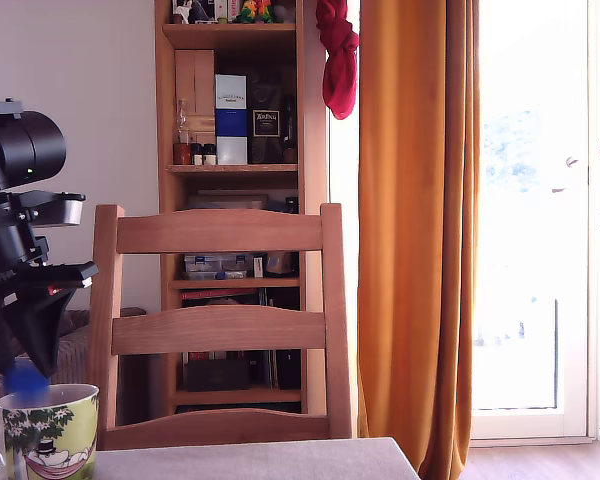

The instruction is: Pick the blue coffee capsule and place it inside the green coffee cup

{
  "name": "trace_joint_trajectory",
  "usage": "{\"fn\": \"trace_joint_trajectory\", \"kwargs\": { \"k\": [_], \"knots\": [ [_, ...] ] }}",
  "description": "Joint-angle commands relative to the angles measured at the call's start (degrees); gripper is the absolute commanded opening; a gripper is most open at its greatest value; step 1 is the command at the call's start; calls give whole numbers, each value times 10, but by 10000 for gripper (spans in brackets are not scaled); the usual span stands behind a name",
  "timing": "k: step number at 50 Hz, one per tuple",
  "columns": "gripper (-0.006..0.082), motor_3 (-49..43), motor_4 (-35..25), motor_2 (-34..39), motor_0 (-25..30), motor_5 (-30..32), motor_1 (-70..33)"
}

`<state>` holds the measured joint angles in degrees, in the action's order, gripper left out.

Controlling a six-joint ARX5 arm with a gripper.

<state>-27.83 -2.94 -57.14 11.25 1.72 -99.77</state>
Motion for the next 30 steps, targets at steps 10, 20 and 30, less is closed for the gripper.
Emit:
{"fn": "trace_joint_trajectory", "kwargs": {
  "k": [10, 20, 30],
  "knots": [
    [195, -9, 5, 0, -3, 0, 4],
    [-9, 7, 4, 0, -9, 2, 11],
    [-9, 29, 4, 1, -9, 2, 59]
  ]
}}
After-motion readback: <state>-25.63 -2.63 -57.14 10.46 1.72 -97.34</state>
